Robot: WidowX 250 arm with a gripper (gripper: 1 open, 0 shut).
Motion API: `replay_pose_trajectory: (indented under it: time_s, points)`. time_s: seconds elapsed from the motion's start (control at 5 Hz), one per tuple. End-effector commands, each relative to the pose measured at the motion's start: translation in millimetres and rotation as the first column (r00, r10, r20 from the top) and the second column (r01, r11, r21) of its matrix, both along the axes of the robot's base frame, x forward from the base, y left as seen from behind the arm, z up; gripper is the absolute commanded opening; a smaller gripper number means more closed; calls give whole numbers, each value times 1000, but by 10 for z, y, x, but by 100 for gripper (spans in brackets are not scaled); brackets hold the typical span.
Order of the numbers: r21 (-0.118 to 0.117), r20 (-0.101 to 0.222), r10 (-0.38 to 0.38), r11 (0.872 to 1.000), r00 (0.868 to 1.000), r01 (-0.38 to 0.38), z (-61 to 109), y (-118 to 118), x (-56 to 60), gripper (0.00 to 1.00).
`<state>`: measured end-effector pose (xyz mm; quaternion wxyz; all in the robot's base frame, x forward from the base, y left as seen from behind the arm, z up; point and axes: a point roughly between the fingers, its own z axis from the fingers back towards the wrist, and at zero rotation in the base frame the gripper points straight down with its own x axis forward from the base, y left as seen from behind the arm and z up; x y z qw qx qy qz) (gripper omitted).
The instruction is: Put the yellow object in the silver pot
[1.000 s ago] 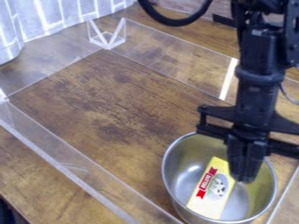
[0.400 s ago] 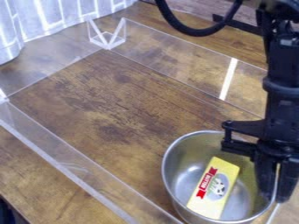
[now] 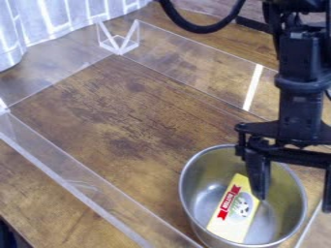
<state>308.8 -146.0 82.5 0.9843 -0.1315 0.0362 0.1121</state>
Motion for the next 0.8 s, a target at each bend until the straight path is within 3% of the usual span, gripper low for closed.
replay_pose_trajectory:
  time_s: [0.0, 0.2, 0.6]
  points:
    - [-12, 38, 21, 1000, 999, -21, 2, -23, -30, 100]
    - [-15, 34, 27, 1000, 999, -27, -162, -97, -117, 100]
    - [2, 28, -100, 995, 995, 100, -306, 64, -228, 100]
